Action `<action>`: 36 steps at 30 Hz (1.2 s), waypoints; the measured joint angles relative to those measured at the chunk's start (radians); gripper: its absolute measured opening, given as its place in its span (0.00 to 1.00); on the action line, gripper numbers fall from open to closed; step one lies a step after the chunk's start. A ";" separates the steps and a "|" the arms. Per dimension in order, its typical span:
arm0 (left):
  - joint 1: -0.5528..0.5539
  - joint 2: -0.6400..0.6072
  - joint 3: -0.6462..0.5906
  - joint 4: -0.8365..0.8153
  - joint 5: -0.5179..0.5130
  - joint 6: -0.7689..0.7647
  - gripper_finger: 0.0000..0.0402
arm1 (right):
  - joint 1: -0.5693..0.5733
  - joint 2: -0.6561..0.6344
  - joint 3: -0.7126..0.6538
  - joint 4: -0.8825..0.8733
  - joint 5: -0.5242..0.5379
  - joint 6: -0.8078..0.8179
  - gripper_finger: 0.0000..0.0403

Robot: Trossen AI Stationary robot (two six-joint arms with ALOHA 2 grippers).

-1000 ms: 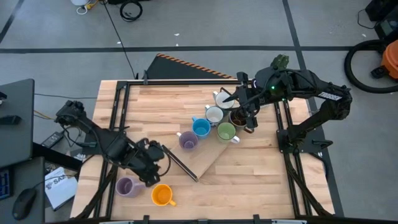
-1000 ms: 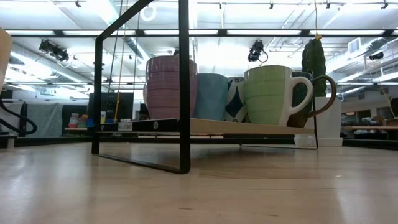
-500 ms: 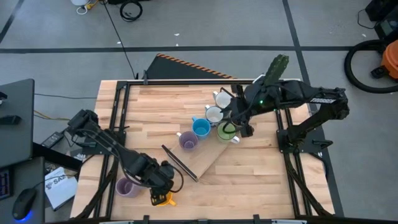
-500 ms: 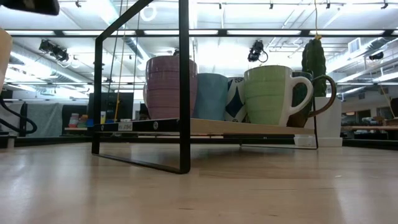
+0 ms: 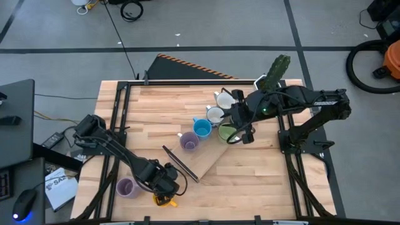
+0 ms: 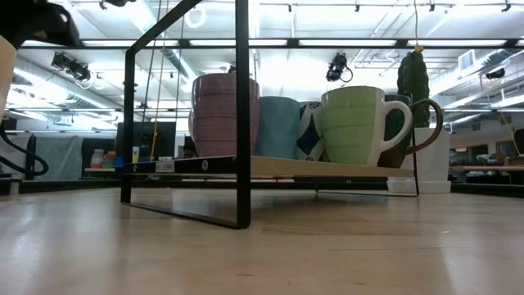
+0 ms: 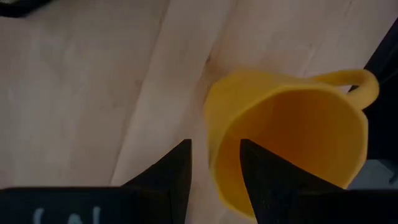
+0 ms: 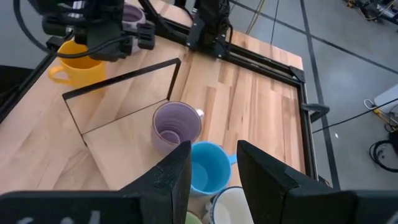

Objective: Place coffee mugs
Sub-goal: Put the yellow mug on the shelf

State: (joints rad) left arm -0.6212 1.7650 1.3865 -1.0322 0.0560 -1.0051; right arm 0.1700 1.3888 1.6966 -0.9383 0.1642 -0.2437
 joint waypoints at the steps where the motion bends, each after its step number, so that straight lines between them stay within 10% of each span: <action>1: -0.002 0.004 0.000 0.001 0.000 -0.005 0.35 | 0.000 0.000 0.000 0.003 0.000 -0.001 0.33; 9: -0.016 0.012 -0.051 0.031 -0.003 0.000 0.32 | 0.000 -0.001 0.000 0.003 0.000 -0.021 0.33; 16: -0.016 0.011 -0.053 0.031 -0.009 0.077 0.07 | 0.000 -0.001 0.000 0.003 0.000 -0.028 0.33; 25: 0.050 0.009 0.105 0.032 0.001 0.220 0.06 | 0.000 -0.001 0.000 0.004 0.015 -0.027 0.33; 36: 0.196 0.009 0.263 0.193 0.295 0.409 0.06 | -0.002 -0.004 0.060 -0.042 0.107 -0.060 0.33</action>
State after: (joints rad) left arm -0.4251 1.7741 1.6497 -0.8393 0.3514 -0.5962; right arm 0.1680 1.3849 1.7566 -0.9806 0.2710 -0.3040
